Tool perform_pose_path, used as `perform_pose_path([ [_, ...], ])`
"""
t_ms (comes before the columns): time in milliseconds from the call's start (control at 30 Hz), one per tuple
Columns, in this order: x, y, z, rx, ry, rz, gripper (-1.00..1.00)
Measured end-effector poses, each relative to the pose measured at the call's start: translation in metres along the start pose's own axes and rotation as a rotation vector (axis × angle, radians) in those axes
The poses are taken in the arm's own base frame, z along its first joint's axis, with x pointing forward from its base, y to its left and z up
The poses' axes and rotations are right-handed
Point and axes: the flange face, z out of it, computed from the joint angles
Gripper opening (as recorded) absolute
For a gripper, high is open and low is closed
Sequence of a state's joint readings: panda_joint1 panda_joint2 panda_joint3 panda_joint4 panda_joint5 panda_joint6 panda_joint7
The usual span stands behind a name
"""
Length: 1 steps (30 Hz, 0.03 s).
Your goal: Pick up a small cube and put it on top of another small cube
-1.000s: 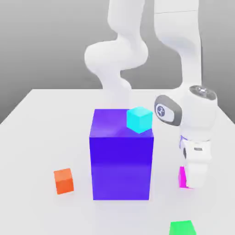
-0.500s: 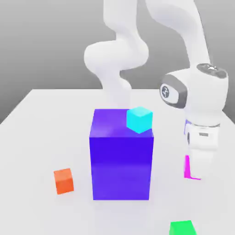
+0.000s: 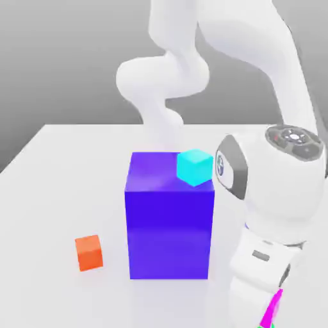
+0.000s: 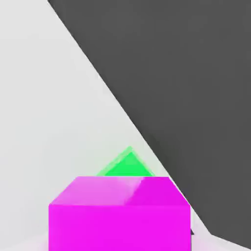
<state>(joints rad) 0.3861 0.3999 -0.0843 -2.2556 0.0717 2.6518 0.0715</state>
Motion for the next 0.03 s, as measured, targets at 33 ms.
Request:
perform_pose_path([
  [33, 0.0000, 0.0000, 0.0000, 0.000, 0.000, 0.000, 1.00],
])
